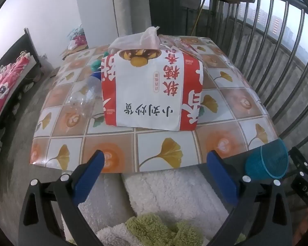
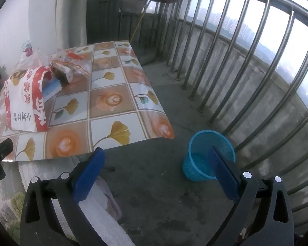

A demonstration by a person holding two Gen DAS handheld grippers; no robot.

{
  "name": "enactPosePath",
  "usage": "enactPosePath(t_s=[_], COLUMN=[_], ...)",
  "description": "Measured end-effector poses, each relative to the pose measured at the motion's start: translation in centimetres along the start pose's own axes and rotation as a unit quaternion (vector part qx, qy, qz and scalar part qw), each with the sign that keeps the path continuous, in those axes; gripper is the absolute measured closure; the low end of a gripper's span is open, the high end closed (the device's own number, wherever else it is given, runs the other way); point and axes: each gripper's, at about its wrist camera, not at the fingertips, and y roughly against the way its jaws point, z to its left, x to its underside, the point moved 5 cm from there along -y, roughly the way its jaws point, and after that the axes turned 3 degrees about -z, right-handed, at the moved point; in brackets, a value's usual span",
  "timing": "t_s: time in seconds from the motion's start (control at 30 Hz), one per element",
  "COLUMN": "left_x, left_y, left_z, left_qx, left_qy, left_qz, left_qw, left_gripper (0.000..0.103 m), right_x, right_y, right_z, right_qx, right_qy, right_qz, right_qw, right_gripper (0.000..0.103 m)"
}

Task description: Collect trash

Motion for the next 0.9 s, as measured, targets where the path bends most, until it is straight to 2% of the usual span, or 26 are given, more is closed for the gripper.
enactPosePath(t_s=[0.9], left_x=[-0.03], left_y=[0.00], left_z=[0.03], left_qx=[-0.004], left_qy=[-0.004], left_qz=[-0.002], left_qw=[1.0000], left_gripper=[0.006], right_x=[-0.13], right_y=[-0.10], right_z=[0.64], right_qx=[0.002], right_qy=[0.007], right_qz=[-0.003], right_qw=[1.000], right_gripper=[0.008])
